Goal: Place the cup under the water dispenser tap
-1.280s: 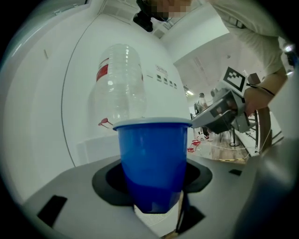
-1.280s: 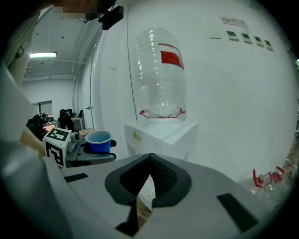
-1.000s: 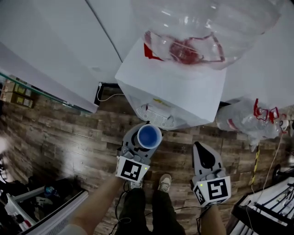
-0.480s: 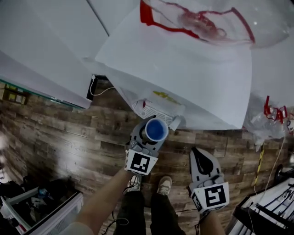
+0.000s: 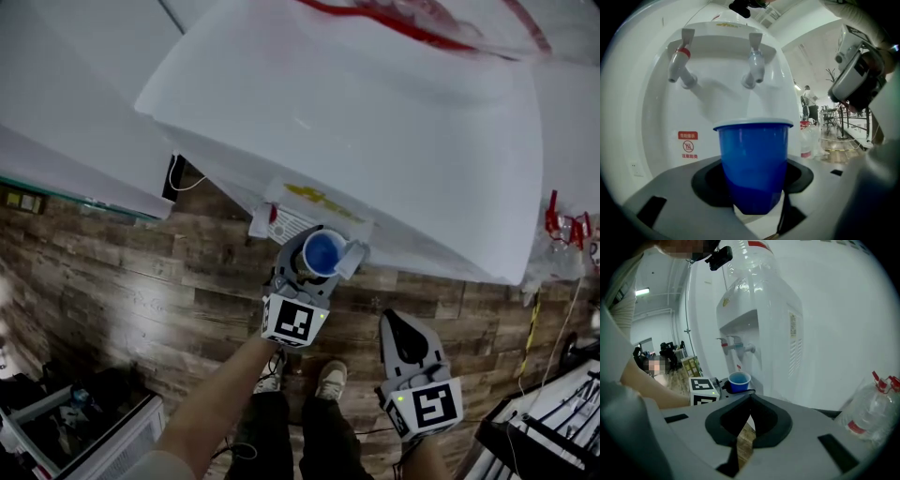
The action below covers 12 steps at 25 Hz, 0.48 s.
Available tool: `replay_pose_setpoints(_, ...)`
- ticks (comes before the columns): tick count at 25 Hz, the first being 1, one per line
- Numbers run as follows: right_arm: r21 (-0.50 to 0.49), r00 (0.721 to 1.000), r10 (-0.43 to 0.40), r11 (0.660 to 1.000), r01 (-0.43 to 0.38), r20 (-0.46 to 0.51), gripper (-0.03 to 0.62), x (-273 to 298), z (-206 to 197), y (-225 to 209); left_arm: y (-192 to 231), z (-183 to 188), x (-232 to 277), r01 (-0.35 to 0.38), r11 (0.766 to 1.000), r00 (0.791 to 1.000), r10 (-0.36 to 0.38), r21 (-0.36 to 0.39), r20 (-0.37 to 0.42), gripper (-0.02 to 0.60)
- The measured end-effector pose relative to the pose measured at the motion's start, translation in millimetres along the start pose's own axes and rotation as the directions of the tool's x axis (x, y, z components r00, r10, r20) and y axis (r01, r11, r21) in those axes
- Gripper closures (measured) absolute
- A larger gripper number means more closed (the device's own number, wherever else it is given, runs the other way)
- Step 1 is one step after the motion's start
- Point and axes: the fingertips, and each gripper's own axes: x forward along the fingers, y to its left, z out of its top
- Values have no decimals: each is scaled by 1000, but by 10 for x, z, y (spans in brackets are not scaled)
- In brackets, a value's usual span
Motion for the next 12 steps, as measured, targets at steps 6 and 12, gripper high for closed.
replay_pose_setpoints(6, 13, 999, 43, 999, -43, -11, 588, 88, -171, 50, -25, -77, 72, -46, 998, 999, 46, 39, -3, 316)
replay_pose_setpoints(12, 22, 998, 61, 998, -60, -14, 588, 163, -275, 112, -65, -108, 106, -112, 985, 994, 111, 133, 12, 305)
